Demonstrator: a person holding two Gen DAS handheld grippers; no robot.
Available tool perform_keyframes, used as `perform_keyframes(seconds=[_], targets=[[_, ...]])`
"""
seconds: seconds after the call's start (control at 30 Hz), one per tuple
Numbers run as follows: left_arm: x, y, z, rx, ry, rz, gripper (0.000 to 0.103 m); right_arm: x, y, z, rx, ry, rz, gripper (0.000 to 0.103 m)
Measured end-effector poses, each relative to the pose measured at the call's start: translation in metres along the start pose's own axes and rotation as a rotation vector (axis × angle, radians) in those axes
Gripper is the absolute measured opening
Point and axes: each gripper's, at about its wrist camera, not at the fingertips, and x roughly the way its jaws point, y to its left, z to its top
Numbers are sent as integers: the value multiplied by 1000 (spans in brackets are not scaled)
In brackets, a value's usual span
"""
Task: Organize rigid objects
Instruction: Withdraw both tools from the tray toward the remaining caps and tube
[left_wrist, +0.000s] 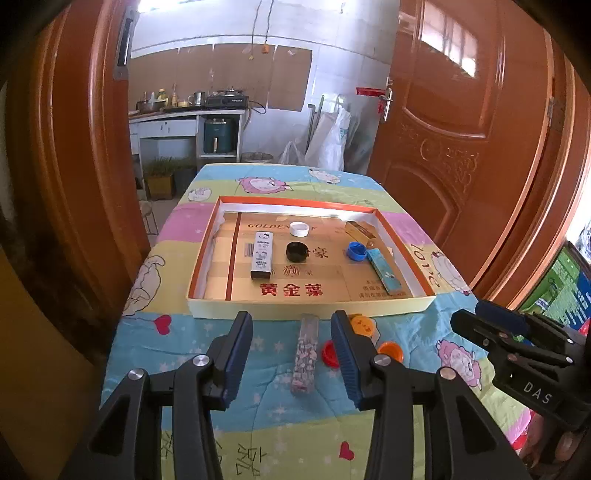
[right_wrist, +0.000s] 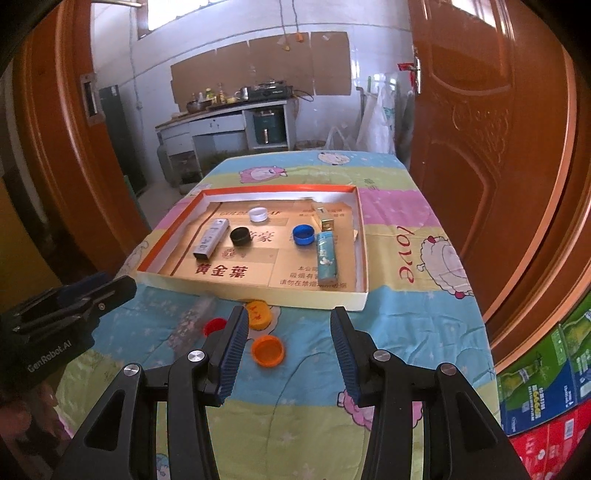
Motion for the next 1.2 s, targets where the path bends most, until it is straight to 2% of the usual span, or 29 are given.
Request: perform_keyframes(seconds=[0.3, 0.5, 0.53, 0.6, 0.63, 0.83, 1.0, 1.2], targets=[[-12, 1, -9, 8, -9, -4, 44, -14, 5, -10, -6, -8, 8, 48], [-3, 6, -20, 10, 25, -29, 44, 4, 5, -28, -26, 31, 23, 48], [0, 7, -22, 12, 33, -34, 45, 8, 4, -32, -21, 41, 28, 58], [6, 7, -27, 18, 54, -37, 58, 15, 1, -37, -7, 49, 31, 75], [9, 6, -29, 22, 61, -37, 60, 17, -1, -39, 3, 50, 33, 76], [25, 0, -34, 49, 96, -40, 61, 30, -7, -42, 18, 74, 24, 76], [47, -5, -39, 89, 157, -13, 61, 42, -8, -45, 9, 100, 10, 76], [65, -3, -39, 104, 181, 16, 61, 52, -8, -46, 6, 114, 10, 76]])
